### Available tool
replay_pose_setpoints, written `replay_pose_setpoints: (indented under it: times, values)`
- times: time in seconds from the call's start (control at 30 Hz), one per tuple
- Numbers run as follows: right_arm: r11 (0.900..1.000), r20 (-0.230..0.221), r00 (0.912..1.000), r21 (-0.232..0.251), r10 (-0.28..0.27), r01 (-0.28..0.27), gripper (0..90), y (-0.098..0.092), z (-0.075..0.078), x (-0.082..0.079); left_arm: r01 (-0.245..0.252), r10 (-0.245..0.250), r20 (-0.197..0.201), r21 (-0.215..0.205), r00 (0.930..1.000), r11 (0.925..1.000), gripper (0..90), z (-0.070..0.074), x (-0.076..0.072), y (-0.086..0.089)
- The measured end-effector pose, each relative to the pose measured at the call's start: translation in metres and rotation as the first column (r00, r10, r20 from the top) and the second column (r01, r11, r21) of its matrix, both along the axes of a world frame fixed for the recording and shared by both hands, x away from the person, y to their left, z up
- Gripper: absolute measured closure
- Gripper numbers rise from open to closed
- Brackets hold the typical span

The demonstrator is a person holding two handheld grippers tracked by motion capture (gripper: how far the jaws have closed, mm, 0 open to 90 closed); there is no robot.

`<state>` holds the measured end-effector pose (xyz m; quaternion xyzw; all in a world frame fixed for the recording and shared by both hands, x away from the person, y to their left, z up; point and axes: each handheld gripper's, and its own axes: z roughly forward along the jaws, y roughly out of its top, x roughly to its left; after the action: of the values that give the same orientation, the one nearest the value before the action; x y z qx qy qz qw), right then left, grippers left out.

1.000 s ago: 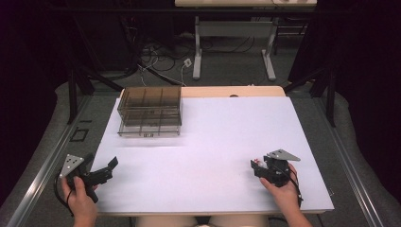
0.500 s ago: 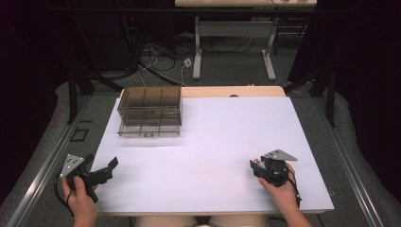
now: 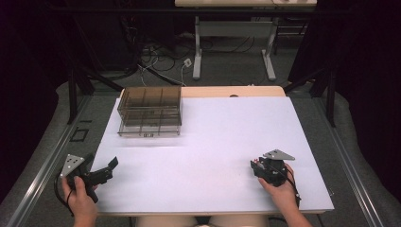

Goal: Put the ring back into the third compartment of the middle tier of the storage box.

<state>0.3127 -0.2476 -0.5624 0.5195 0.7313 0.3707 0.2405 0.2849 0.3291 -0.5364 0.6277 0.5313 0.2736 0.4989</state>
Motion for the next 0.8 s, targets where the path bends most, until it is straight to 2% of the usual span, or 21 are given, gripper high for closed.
replay_pose_setpoints:
  times: [0.4, 0.8]
  values:
    - [1.0, -0.016, 0.9998, -0.008, -0.011, 0.011, 67.8, -0.0001, -0.0019, 0.0011, 0.0, 0.0, -0.002, 0.001, 1.0, 1.0, 0.3, 0.0, 0.0001, 0.0002]
    - [1.0, -0.017, 0.9998, -0.013, -0.013, 0.013, 69.7, -0.0002, -0.0016, 0.0006, 0.001, -0.001, -0.002, 0.0, 1.0, 1.0, 0.3, 0.0, 0.0001, 0.0005]
